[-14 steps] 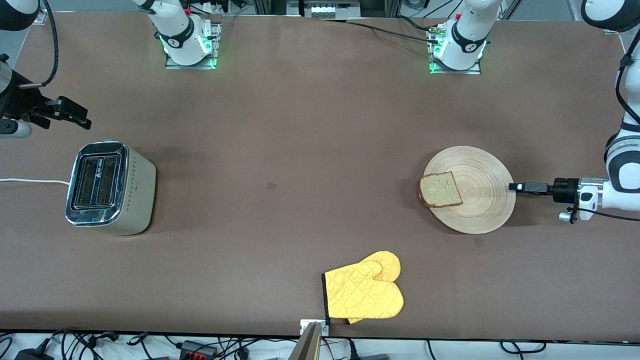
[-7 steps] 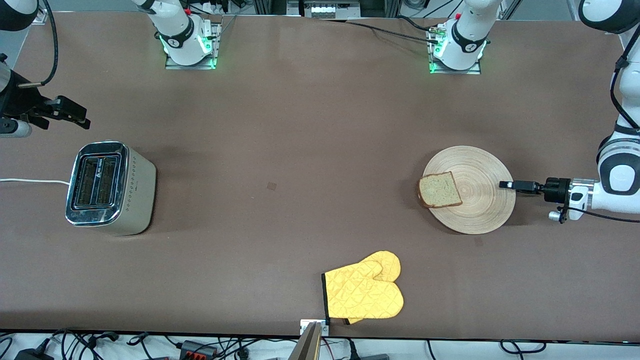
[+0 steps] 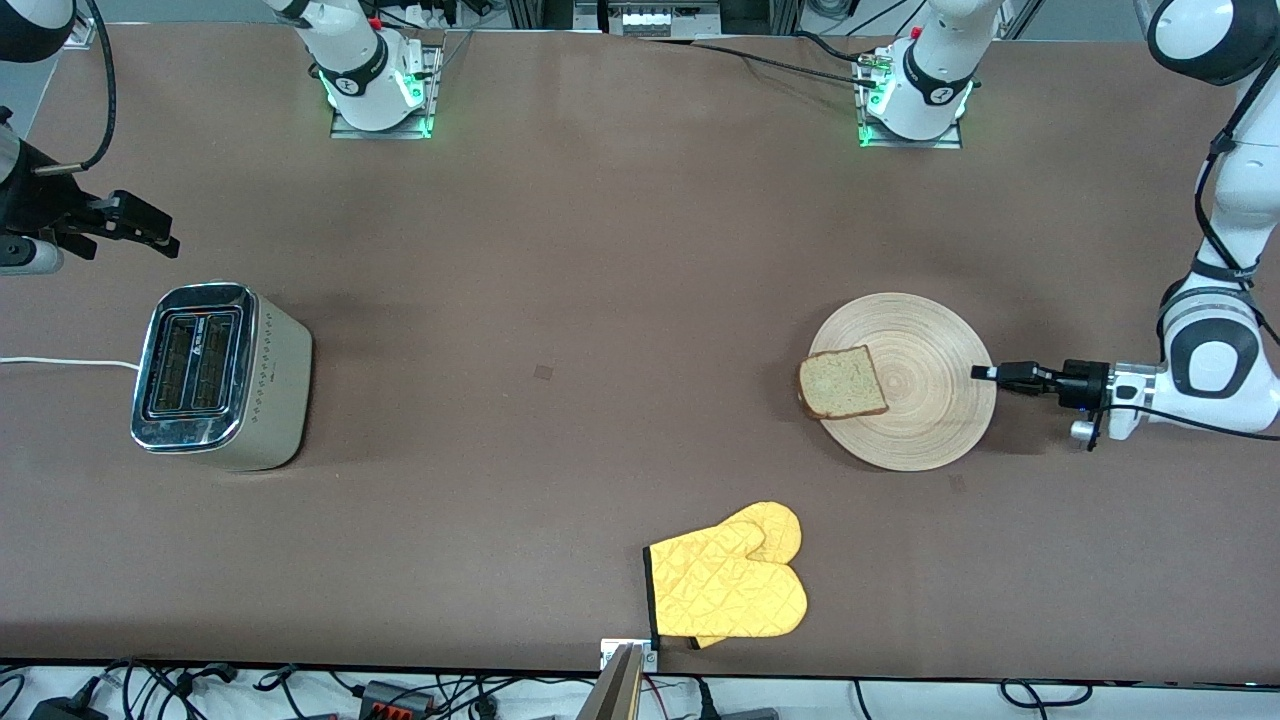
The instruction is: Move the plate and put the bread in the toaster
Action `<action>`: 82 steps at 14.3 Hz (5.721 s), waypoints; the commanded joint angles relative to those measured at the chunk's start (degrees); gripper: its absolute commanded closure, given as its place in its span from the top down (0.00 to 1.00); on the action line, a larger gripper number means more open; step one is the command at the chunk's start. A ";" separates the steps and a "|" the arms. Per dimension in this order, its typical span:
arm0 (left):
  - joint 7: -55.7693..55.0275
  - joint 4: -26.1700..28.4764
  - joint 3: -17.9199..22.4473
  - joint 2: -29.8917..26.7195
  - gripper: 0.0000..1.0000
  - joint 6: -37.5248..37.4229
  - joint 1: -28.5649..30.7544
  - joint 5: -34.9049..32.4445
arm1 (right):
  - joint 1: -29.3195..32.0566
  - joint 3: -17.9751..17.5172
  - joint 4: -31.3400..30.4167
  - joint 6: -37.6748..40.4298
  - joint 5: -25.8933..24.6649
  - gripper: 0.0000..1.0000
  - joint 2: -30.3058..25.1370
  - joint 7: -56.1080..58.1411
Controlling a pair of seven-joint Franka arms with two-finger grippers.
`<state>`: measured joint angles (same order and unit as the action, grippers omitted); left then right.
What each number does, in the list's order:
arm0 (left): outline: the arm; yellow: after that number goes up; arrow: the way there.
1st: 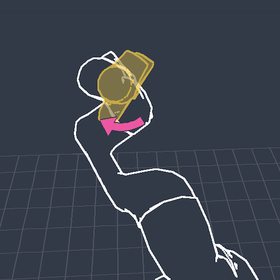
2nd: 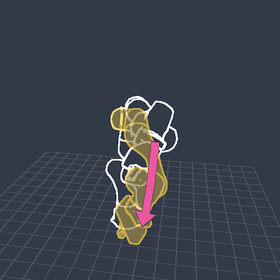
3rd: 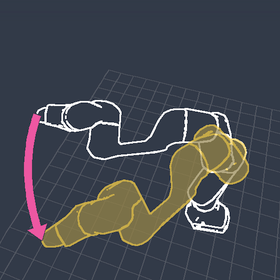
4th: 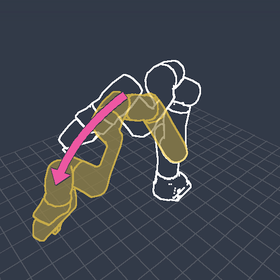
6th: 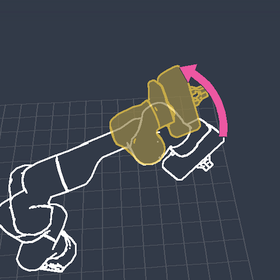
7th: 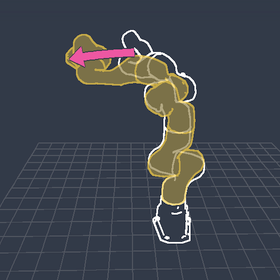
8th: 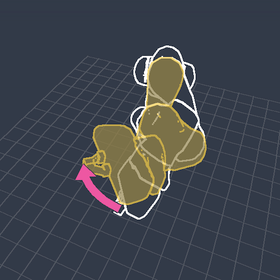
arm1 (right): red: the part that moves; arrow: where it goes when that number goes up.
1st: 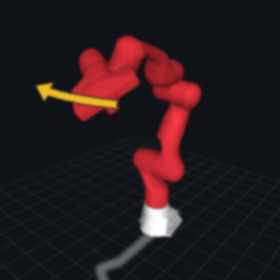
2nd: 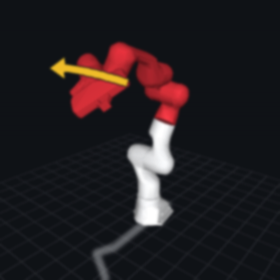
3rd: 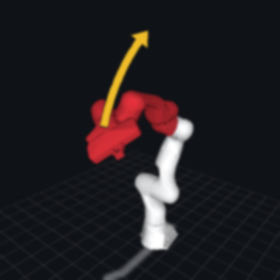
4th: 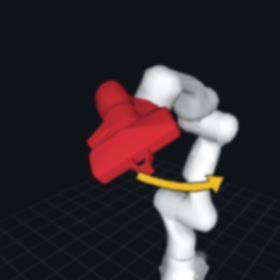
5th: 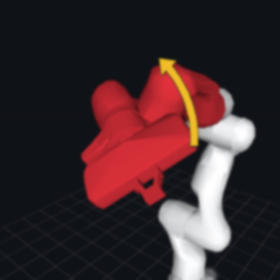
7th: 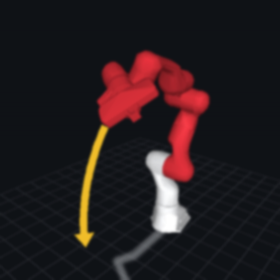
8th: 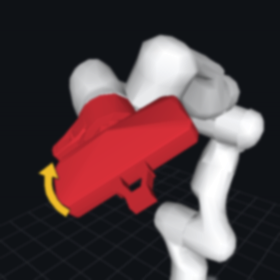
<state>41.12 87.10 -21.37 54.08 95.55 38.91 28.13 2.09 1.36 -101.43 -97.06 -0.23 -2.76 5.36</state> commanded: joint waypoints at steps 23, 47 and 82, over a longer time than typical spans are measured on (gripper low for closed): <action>-1.66 -0.97 0.62 1.12 0.01 14.21 -40.13 33.13 | -6.47 -0.75 -0.96 -6.82 3.38 1.00 10.84 0.00; -0.86 -1.05 3.96 1.03 0.38 16.70 -37.16 21.63 | -18.25 -0.75 -0.96 -16.49 22.99 0.87 29.47 -10.37; -16.16 -17.34 -0.59 -31.74 1.00 -24.01 -28.02 -36.04 | -31.00 -0.75 0.62 -39.88 42.86 0.69 39.23 -10.29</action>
<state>24.81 66.59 -19.09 25.49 71.03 10.50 -5.54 -28.60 0.35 -101.84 -136.58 41.43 35.67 -4.48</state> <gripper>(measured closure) 0.000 0.207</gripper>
